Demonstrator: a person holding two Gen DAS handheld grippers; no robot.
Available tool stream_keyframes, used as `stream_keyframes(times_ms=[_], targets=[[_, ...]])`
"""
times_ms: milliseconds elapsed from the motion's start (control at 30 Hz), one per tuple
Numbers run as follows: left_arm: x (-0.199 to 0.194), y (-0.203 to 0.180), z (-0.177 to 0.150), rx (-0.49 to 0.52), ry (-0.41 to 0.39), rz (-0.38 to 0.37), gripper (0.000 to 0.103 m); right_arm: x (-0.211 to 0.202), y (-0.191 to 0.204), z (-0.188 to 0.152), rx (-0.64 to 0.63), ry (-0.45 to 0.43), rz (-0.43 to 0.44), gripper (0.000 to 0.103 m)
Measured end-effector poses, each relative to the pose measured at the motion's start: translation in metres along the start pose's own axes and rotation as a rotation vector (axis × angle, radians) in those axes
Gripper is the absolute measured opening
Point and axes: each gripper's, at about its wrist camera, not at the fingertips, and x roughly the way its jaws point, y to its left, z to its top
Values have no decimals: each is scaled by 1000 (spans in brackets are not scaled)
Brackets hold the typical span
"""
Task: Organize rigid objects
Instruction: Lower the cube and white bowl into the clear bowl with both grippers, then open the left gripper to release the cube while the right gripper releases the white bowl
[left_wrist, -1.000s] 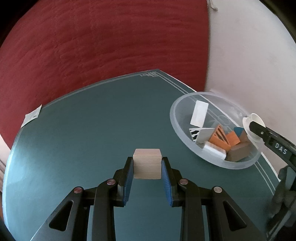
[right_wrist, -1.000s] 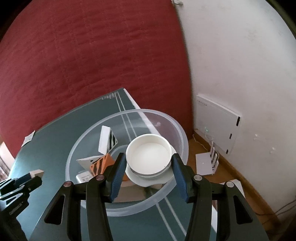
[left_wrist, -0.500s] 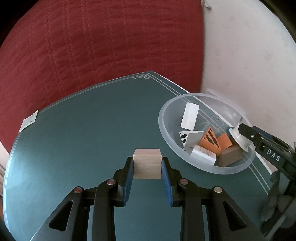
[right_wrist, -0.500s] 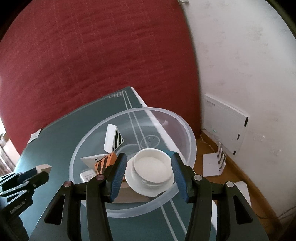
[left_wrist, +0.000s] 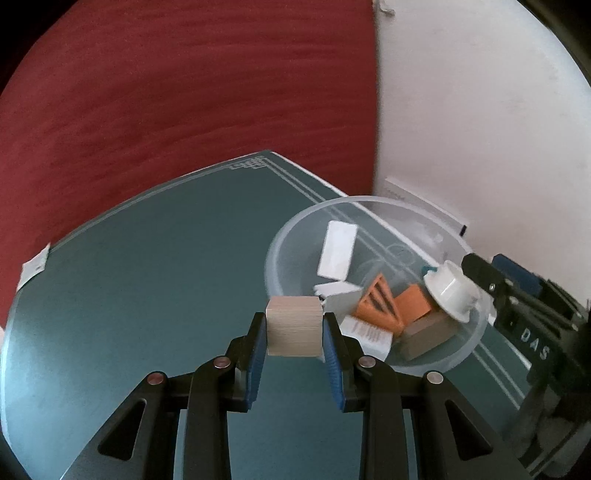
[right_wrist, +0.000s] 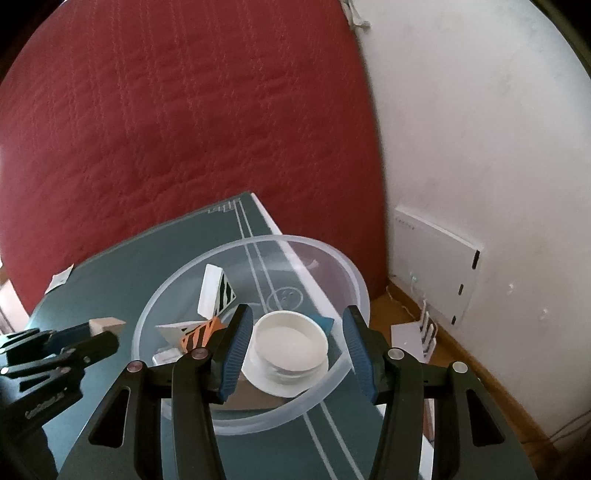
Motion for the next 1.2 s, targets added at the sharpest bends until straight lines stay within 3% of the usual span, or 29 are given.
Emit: stream_keyframes(times_ms=[267,833,967,1200], targets=[[20,-12,19,22,10,-63,31,0,-5,-1,19,2,2,52],[46,-30,40,44,20,-97,32,1,-11,-2,42,-2,22,52],[46,-30,39,42,16,-84,53,0,-11,-2,43,0,22,52],[40,-30,36,60,-24,-49,76,0,-10,-4,38,0,21,52]])
